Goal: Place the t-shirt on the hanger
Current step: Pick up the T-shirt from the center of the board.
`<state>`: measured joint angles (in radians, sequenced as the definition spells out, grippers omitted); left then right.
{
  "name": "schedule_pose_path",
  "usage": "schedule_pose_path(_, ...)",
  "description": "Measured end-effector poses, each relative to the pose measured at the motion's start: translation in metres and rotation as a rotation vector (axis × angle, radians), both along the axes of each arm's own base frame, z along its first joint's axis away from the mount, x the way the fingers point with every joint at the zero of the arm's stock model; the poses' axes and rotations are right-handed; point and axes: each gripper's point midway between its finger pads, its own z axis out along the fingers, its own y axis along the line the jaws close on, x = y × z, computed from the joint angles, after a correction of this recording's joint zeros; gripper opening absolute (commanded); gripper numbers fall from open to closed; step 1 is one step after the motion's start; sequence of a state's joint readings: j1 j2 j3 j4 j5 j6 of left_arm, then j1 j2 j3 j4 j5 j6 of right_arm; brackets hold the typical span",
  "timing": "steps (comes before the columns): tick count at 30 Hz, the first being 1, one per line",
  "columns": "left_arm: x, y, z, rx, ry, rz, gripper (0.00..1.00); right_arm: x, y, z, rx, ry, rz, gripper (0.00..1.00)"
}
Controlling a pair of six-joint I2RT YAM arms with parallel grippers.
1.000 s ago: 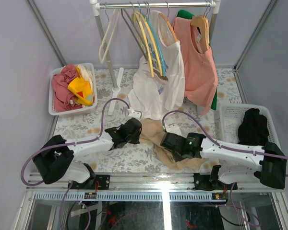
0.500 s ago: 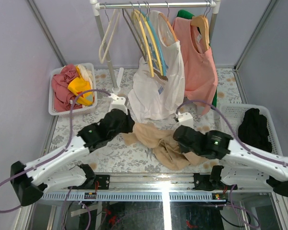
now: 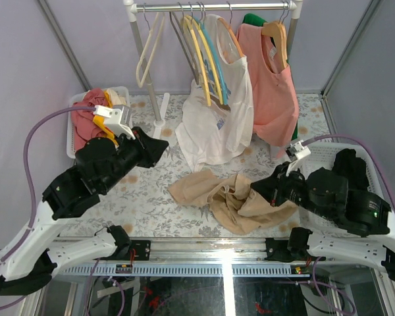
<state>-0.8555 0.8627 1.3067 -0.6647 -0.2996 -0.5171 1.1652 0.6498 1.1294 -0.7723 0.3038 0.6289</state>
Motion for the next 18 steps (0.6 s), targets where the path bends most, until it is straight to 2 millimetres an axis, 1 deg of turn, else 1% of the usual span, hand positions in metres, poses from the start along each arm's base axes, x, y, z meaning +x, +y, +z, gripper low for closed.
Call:
schedule_pose_path(2, -0.005, -0.002, 0.009, -0.005, -0.006, -0.034, 0.19, 0.001, 0.002, 0.009, 0.012, -0.014, 0.006, 0.0)
schedule_pose_path(3, -0.008, -0.006, 0.007, 0.0, 0.0, -0.06, 0.21, 0.002, 0.004, 0.011, 0.009, -0.019, 0.009, 0.0)
schedule_pose_path(4, -0.01, -0.009, 0.002, 0.012, 0.013, -0.082, 0.24, 0.003, 0.005, 0.012, 0.004, -0.021, 0.01, 0.0)
schedule_pose_path(5, -0.012, -0.015, -0.009, 0.026, 0.034, -0.113, 0.27, 0.004, 0.008, 0.013, -0.01, -0.024, 0.011, 0.0)
schedule_pose_path(6, -0.014, -0.02, -0.024, 0.046, 0.06, -0.141, 0.31, 0.006, 0.01, 0.014, -0.023, -0.025, 0.012, 0.0)
schedule_pose_path(7, -0.017, -0.025, -0.043, 0.072, 0.095, -0.168, 0.33, 0.008, 0.014, 0.014, -0.04, -0.025, 0.013, 0.0)
schedule_pose_path(10, -0.03, -0.033, -0.106, 0.149, 0.212, -0.246, 0.39, 0.017, 0.022, 0.018, -0.08, -0.036, -0.001, 0.0)
schedule_pose_path(11, -0.036, -0.034, -0.123, 0.168, 0.244, -0.271, 0.42, 0.02, 0.025, 0.02, -0.092, -0.043, -0.006, 0.0)
schedule_pose_path(12, -0.042, -0.035, -0.136, 0.179, 0.268, -0.292, 0.43, 0.023, 0.027, 0.022, -0.102, -0.049, -0.011, 0.0)
schedule_pose_path(14, -0.052, -0.038, -0.148, 0.185, 0.285, -0.328, 0.45, 0.029, 0.033, 0.025, -0.13, -0.057, -0.018, 0.0)
schedule_pose_path(15, -0.057, -0.041, -0.149, 0.181, 0.282, -0.35, 0.46, 0.031, 0.035, 0.026, -0.142, -0.061, -0.021, 0.0)
schedule_pose_path(18, -0.067, -0.051, -0.145, 0.154, 0.259, -0.395, 0.49, 0.04, 0.044, 0.027, -0.18, -0.072, -0.034, 0.0)
